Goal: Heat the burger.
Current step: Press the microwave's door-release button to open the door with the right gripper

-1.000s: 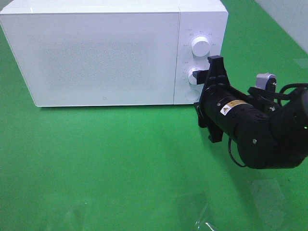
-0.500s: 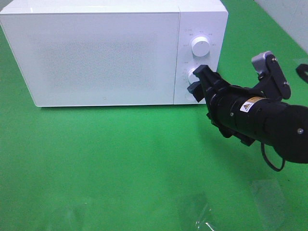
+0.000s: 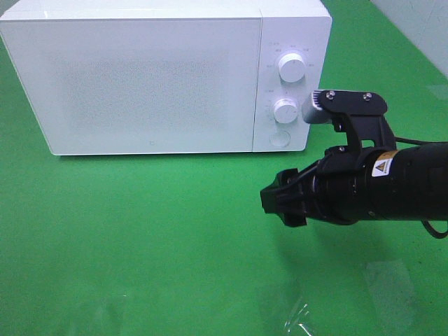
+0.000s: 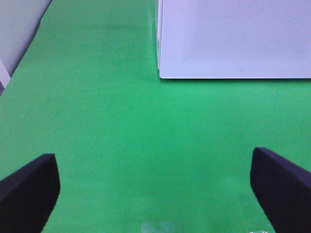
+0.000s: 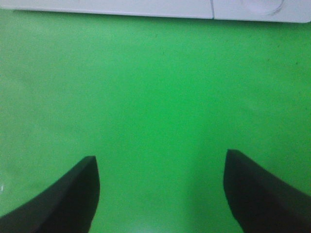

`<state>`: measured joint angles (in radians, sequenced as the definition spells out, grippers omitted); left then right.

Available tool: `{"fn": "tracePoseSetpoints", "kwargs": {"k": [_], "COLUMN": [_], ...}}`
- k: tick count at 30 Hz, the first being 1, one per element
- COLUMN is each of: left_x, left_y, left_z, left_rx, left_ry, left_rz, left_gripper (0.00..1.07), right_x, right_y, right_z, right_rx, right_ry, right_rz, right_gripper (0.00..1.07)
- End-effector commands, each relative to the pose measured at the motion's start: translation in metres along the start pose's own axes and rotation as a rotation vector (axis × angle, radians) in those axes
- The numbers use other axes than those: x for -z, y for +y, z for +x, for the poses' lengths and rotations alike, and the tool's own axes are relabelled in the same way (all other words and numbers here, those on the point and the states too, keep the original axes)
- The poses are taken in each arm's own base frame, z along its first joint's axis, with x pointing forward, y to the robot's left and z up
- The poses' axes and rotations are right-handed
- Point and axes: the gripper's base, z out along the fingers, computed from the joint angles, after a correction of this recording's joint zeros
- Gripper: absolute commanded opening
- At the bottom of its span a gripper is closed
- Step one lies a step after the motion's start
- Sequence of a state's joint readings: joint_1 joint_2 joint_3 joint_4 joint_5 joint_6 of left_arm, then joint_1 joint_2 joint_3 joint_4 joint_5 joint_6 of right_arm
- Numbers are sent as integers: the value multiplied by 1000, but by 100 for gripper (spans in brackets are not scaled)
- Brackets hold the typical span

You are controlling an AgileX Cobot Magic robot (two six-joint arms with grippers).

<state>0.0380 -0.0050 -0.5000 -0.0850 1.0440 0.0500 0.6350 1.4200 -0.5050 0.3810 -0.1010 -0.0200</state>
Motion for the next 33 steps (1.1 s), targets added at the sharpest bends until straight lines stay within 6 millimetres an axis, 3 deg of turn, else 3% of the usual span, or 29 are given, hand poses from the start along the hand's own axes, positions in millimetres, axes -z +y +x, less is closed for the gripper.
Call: {"fn": "tracePoseSetpoints", "kwargs": {"k": [1, 12, 19, 23, 24, 25, 26, 33], "left_x": [2, 2, 2, 2, 2, 2, 2, 2], "left_y": [0, 0, 0, 0, 0, 0, 0, 0], "left_z": [2, 2, 2, 2, 2, 2, 2, 2], "left_rx": [3, 3, 3, 3, 3, 3, 3, 3], "left_ry": [-22, -22, -22, -22, -22, -22, -22, -22], "left_rz": [2, 2, 2, 2, 2, 2, 2, 2], "left_gripper": [101, 101, 101, 101, 101, 101, 101, 101], "right_x": [10, 49, 82, 114, 114, 129, 129, 172], "right_y": [1, 5, 10, 5, 5, 2, 2, -16], "right_z": [4, 9, -8, -13, -13, -11, -11, 5], "right_rx": [84, 161, 247, 277, 277, 273, 273, 207], "right_ry": [69, 150, 185, 124, 124, 88, 88, 53], "right_rz": [-13, -53, -44, 15, 15, 34, 34, 126], "right_gripper": [69, 69, 69, 69, 69, 69, 69, 69]}}
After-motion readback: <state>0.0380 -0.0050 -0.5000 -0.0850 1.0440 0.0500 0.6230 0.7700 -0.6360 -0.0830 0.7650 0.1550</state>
